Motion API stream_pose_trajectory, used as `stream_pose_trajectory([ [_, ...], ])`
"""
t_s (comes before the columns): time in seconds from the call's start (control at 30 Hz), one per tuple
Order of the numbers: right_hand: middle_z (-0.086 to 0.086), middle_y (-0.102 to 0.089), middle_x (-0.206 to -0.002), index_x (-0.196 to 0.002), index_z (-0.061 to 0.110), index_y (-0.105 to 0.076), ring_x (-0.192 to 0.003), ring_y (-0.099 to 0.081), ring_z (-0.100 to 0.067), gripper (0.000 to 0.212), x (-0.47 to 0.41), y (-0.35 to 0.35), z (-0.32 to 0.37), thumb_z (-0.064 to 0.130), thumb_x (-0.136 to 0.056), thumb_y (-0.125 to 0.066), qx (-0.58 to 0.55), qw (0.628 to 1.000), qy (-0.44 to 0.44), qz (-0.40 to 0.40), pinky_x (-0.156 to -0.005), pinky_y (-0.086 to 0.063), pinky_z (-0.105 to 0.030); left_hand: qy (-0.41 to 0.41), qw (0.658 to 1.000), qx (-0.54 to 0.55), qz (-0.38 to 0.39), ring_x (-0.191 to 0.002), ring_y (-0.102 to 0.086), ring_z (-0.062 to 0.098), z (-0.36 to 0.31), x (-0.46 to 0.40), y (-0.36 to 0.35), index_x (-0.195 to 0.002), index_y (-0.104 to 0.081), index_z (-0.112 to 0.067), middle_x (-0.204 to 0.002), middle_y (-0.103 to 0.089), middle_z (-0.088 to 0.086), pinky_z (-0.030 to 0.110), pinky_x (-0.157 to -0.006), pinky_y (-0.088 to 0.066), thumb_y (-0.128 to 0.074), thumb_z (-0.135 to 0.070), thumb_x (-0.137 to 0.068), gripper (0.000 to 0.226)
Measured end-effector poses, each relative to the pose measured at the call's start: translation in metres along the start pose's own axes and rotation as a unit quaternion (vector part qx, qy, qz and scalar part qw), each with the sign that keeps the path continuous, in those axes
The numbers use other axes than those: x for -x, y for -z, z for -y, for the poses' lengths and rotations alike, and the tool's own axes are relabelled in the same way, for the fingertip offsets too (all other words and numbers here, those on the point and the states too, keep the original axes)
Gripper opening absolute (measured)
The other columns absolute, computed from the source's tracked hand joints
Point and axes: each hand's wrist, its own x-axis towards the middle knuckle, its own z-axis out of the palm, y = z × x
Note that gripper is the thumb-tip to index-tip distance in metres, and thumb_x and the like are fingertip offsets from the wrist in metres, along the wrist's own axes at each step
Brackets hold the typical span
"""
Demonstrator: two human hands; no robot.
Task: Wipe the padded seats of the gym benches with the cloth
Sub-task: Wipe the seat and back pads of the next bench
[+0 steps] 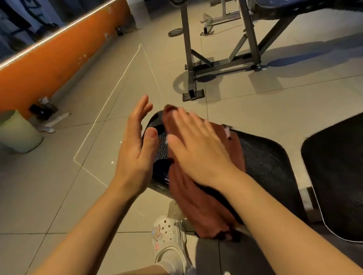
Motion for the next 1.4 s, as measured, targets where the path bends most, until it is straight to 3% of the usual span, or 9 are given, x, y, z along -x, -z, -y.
stream_pose_trajectory([
  [0.2, 0.016, 0.000, -0.162, -0.155, 0.031, -0.008, -0.146, 0.010, 0.005, 0.059, 0.048, 0.000, -0.017, 0.047, -0.099, -0.020, -0.002, 0.992, 0.129, 0.013, -0.118, 0.011, -0.021, 0.002, 1.000, 0.015, -0.012, -0.139, -0.033, 0.002, 0.001, -0.001, -0.001, -0.143, -0.019, -0.043, -0.153, -0.035, -0.003, 0.011, -0.107, -0.028, -0.020, -0.088, -0.078, 0.080],
  [0.4, 0.019, -0.002, -0.160, -0.142, 0.041, 0.001, -0.139, 0.014, 0.016, 0.060, 0.090, 0.010, -0.096, 0.062, -0.087, -0.011, 0.003, 0.996, -0.089, -0.014, -0.114, 0.012, -0.012, -0.010, 1.000, -0.005, -0.015, -0.137, -0.039, 0.012, 0.003, 0.001, -0.001, -0.140, -0.025, -0.048, -0.149, -0.039, -0.005, 0.048, -0.112, -0.035, -0.023, -0.083, -0.084, 0.066],
  [0.5, 0.012, 0.004, -0.162, -0.148, 0.033, 0.004, -0.138, 0.015, 0.008, 0.069, 0.074, 0.011, -0.085, 0.061, -0.085, -0.007, 0.020, 0.989, -0.148, -0.005, -0.110, 0.017, -0.015, -0.023, 0.999, -0.032, -0.020, -0.136, -0.041, 0.013, 0.002, 0.000, -0.002, -0.142, -0.028, -0.040, -0.147, -0.042, -0.002, 0.053, -0.108, -0.038, -0.020, -0.081, -0.086, 0.070],
  [0.67, 0.011, 0.004, -0.163, -0.156, 0.027, -0.005, -0.149, 0.011, -0.005, 0.063, 0.020, 0.000, 0.005, 0.048, -0.099, -0.019, 0.009, 1.000, 0.012, 0.017, -0.120, 0.012, -0.030, -0.010, 1.000, -0.009, -0.007, -0.138, -0.036, 0.009, 0.001, 0.000, 0.001, -0.141, -0.021, -0.051, -0.152, -0.036, -0.003, 0.050, -0.113, -0.034, -0.022, -0.085, -0.082, 0.068],
  [0.8, 0.015, -0.001, -0.163, -0.156, 0.028, -0.011, -0.146, 0.012, 0.004, 0.058, 0.039, -0.001, 0.016, 0.044, -0.102, -0.027, -0.010, 0.994, 0.110, 0.018, -0.120, 0.010, -0.026, 0.006, 0.999, 0.043, 0.002, -0.133, -0.040, 0.000, -0.003, -0.002, 0.002, -0.137, -0.018, -0.059, -0.150, -0.032, -0.013, 0.036, -0.109, -0.040, -0.025, -0.088, -0.077, 0.067],
  [0.87, 0.019, -0.003, -0.162, -0.156, 0.033, -0.012, -0.146, 0.010, 0.006, 0.058, 0.064, 0.000, -0.007, 0.049, -0.102, -0.026, 0.005, 0.993, 0.115, 0.014, -0.120, 0.008, -0.024, 0.001, 0.999, 0.034, 0.001, -0.132, -0.038, -0.004, -0.001, -0.001, 0.002, -0.139, -0.017, -0.052, -0.147, -0.033, -0.016, 0.028, -0.108, -0.037, -0.022, -0.089, -0.077, 0.073],
  [1.07, 0.031, 0.012, -0.156, -0.146, 0.050, 0.005, -0.144, 0.015, 0.008, 0.069, 0.097, 0.006, -0.046, 0.079, -0.084, 0.004, 0.013, 1.000, 0.003, 0.014, -0.122, 0.006, -0.029, 0.019, 0.999, 0.044, -0.006, -0.134, -0.042, 0.013, 0.003, -0.001, 0.000, -0.137, -0.021, -0.057, -0.151, -0.037, -0.003, 0.050, -0.113, -0.034, -0.022, -0.090, -0.077, 0.069],
  [1.33, 0.017, 0.006, -0.162, -0.155, 0.033, -0.005, -0.144, 0.019, 0.004, 0.072, 0.024, -0.007, 0.020, 0.064, -0.089, -0.002, -0.033, 0.997, 0.074, 0.015, -0.119, 0.016, -0.029, 0.030, 0.997, 0.072, -0.016, -0.137, -0.038, 0.009, 0.002, -0.002, 0.000, -0.134, -0.025, -0.064, -0.148, -0.038, -0.008, 0.048, -0.112, -0.035, -0.026, -0.089, -0.077, 0.063],
  [1.4, 0.018, 0.006, -0.162, -0.154, 0.035, -0.002, -0.144, 0.017, 0.005, 0.069, 0.028, -0.005, 0.007, 0.063, -0.091, -0.002, -0.029, 0.996, 0.077, 0.023, -0.118, 0.016, -0.027, 0.019, 0.999, 0.042, -0.020, -0.136, -0.036, 0.003, 0.003, -0.001, 0.000, -0.137, -0.021, -0.056, -0.147, -0.037, -0.010, 0.036, -0.111, -0.034, -0.021, -0.087, -0.079, 0.066],
])
